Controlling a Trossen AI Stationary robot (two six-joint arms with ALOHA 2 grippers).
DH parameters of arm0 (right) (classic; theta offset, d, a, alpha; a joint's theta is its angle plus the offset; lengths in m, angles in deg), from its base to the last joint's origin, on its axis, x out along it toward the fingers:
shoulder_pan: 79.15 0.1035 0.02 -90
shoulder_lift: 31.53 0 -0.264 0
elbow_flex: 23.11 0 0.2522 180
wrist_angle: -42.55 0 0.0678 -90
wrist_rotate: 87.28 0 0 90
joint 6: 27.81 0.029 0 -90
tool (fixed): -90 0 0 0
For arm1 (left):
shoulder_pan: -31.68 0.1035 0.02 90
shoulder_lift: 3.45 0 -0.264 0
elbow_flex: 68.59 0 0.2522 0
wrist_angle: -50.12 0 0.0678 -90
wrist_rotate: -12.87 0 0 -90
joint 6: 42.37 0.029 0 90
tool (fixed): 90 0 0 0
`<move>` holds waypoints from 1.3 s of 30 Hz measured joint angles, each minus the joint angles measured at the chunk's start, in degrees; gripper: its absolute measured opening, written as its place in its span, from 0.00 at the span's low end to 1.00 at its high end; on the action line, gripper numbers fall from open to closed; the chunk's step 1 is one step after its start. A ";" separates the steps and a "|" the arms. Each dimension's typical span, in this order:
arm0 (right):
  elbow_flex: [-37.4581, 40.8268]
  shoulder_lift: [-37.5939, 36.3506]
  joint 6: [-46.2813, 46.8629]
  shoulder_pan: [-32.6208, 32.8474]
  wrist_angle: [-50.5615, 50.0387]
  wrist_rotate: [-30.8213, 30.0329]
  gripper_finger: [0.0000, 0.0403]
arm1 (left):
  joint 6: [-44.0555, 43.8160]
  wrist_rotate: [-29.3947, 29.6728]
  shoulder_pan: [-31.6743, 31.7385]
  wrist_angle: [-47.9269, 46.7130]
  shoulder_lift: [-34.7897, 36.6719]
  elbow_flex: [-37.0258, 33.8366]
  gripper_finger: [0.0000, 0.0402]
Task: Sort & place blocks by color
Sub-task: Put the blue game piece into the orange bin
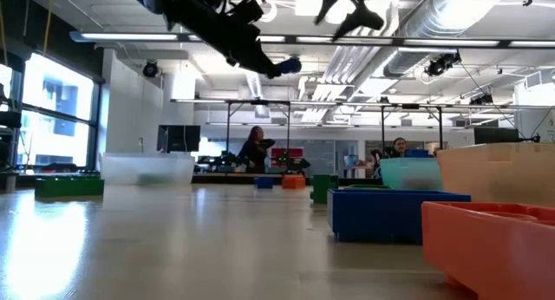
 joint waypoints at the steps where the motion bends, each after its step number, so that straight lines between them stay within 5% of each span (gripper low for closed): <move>1: -0.07 0.00 -0.01 0.60 2.10 0.04 0.60 | -0.02 0.69 -0.11 0.02 0.19 0.00 0.27; 12: -0.14 1.80 1.82 4.73 11.47 -6.55 0.60 | 0.02 5.10 -3.93 5.19 0.39 -0.02 0.27; 28: -0.11 5.04 2.61 4.73 8.87 -1.36 0.58 | 5.99 12.60 -7.87 11.98 0.39 -0.02 0.27; 39: -0.11 5.04 1.12 4.69 8.78 -1.55 0.21 | 6.19 13.25 -8.37 13.55 0.39 -0.09 0.27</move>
